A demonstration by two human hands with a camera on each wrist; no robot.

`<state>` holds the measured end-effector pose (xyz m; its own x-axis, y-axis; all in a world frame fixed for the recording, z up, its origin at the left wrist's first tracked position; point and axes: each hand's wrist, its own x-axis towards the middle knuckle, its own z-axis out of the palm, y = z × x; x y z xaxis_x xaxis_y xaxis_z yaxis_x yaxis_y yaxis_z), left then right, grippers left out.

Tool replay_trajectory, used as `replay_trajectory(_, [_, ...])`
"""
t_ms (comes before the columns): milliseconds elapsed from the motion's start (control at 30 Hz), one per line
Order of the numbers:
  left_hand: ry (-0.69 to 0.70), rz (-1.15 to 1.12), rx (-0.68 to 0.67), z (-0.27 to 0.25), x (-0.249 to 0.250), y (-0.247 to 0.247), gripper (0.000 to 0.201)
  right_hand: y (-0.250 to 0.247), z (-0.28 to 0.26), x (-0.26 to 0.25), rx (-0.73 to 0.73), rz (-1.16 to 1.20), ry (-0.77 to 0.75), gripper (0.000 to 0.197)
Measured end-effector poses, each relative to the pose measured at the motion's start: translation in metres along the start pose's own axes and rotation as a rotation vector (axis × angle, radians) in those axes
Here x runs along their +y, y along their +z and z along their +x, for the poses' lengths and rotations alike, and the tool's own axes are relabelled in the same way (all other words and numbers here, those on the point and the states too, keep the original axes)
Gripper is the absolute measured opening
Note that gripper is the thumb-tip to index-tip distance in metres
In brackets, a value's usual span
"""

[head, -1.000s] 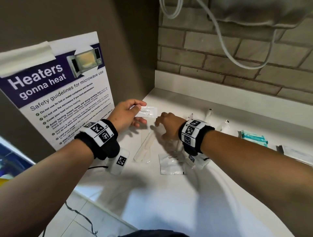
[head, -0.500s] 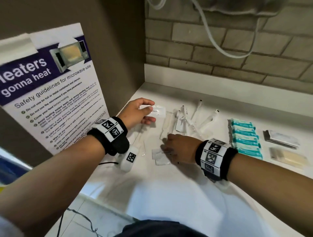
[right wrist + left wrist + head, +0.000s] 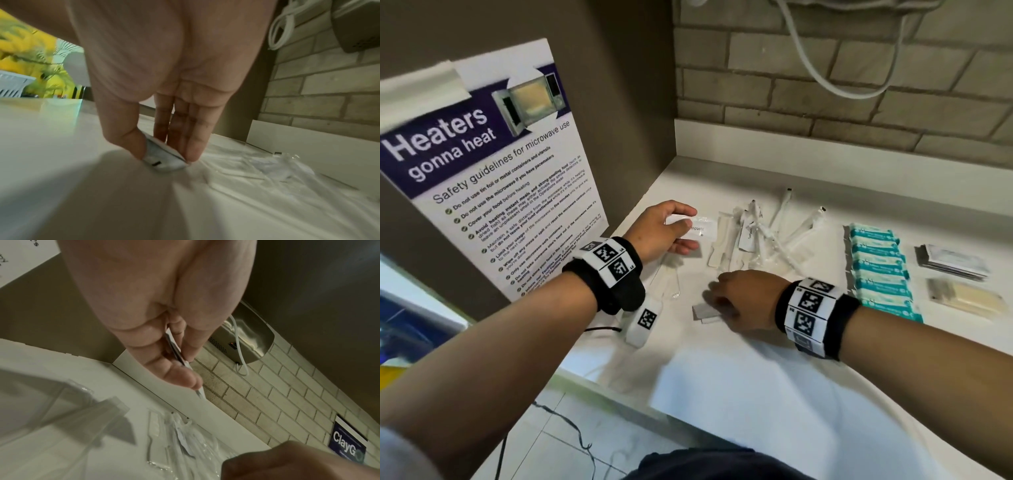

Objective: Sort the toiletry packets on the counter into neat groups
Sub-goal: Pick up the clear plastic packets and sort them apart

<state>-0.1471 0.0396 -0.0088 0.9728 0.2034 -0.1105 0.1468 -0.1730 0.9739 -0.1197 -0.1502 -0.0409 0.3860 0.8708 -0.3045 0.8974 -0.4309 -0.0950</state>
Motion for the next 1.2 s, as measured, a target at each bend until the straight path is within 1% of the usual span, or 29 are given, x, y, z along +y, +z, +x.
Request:
replay_trajectory(67, [-0.007, 0.011, 0.009, -0.002, -0.001, 0.000, 0.020, -0.001, 0.001, -0.003, 0.023, 0.015, 0.017, 0.005])
replay_trajectory(167, [-0.019, 0.030, 0.020, -0.005, -0.003, 0.000, 0.020, -0.004, 0.003, -0.005, 0.000, 0.114, 0.087, 0.015])
replay_trajectory(233, [-0.028, 0.037, 0.028, -0.006, -0.005, 0.000, 0.020, -0.006, 0.004, -0.005, -0.036, 0.191, 0.135, 0.021])
replay_trajectory(333, [-0.032, 0.050, 0.025, -0.007, -0.007, 0.001, 0.019, -0.008, 0.003, -0.004, -0.117, 0.222, 0.227, 0.029])
replay_trajectory(400, [-0.033, 0.054, 0.022, -0.008, -0.008, 0.001, 0.019, -0.009, 0.002, -0.004, -0.140, 0.237, 0.280, 0.027])
replay_trajectory(500, [-0.054, 0.037, 0.034, -0.009, -0.010, -0.001, 0.018, -0.015, 0.000, 0.002, -0.127, 0.276, 0.280, 0.025])
replay_trajectory(533, [-0.066, 0.026, 0.035, -0.010, -0.011, -0.001, 0.018, -0.022, -0.002, 0.005, -0.108, 0.313, 0.281, 0.028])
replay_trajectory(600, [-0.080, 0.019, 0.039, -0.010, -0.011, -0.001, 0.019, -0.039, -0.007, 0.013, -0.014, 0.425, 0.298, 0.038])
replay_trajectory(700, [-0.087, 0.002, 0.043, -0.011, -0.006, 0.003, 0.022, -0.067, -0.012, 0.028, 0.239, 0.466, 0.323, 0.064])
replay_trajectory(733, [-0.090, -0.026, 0.035, -0.010, -0.004, 0.006, 0.023, -0.077, -0.013, 0.032, 0.324, 0.472, 0.326, 0.065])
replay_trajectory(800, [-0.095, -0.083, 0.011, -0.012, 0.002, 0.012, 0.025, -0.090, -0.014, 0.037, 0.447, 0.522, 0.326, 0.053])
replay_trajectory(833, [-0.096, -0.119, -0.002, -0.013, 0.005, 0.015, 0.025, -0.094, -0.013, 0.037, 0.488, 0.538, 0.333, 0.046])
replay_trajectory(867, [-0.092, -0.166, -0.018, -0.014, 0.009, 0.018, 0.025, -0.096, -0.013, 0.037, 0.515, 0.540, 0.339, 0.044])
replay_trajectory(967, [-0.071, -0.257, -0.047, -0.011, 0.017, 0.028, 0.030, -0.094, -0.009, 0.035, 0.554, 0.452, 0.335, 0.051])
replay_trajectory(1000, [-0.072, -0.277, -0.046, -0.010, 0.019, 0.030, 0.032, -0.090, -0.007, 0.034, 0.552, 0.414, 0.312, 0.047])
replay_trajectory(1033, [-0.072, -0.289, -0.050, -0.008, 0.021, 0.032, 0.032, -0.086, -0.006, 0.034, 0.552, 0.389, 0.293, 0.036])
replay_trajectory(1067, [-0.065, -0.289, -0.063, -0.006, 0.022, 0.033, 0.030, -0.083, -0.006, 0.034, 0.558, 0.382, 0.279, 0.027])
replay_trajectory(1100, [-0.052, -0.267, -0.082, -0.005, 0.023, 0.033, 0.027, -0.080, -0.007, 0.035, 0.570, 0.391, 0.269, 0.022])
replay_trajectory(1133, [-0.040, -0.235, -0.098, -0.004, 0.023, 0.033, 0.024, -0.077, -0.008, 0.038, 0.585, 0.414, 0.252, 0.020])
replay_trajectory(1200, [-0.025, -0.165, -0.120, -0.002, 0.023, 0.033, 0.027, -0.071, -0.010, 0.043, 0.614, 0.487, 0.211, 0.014])
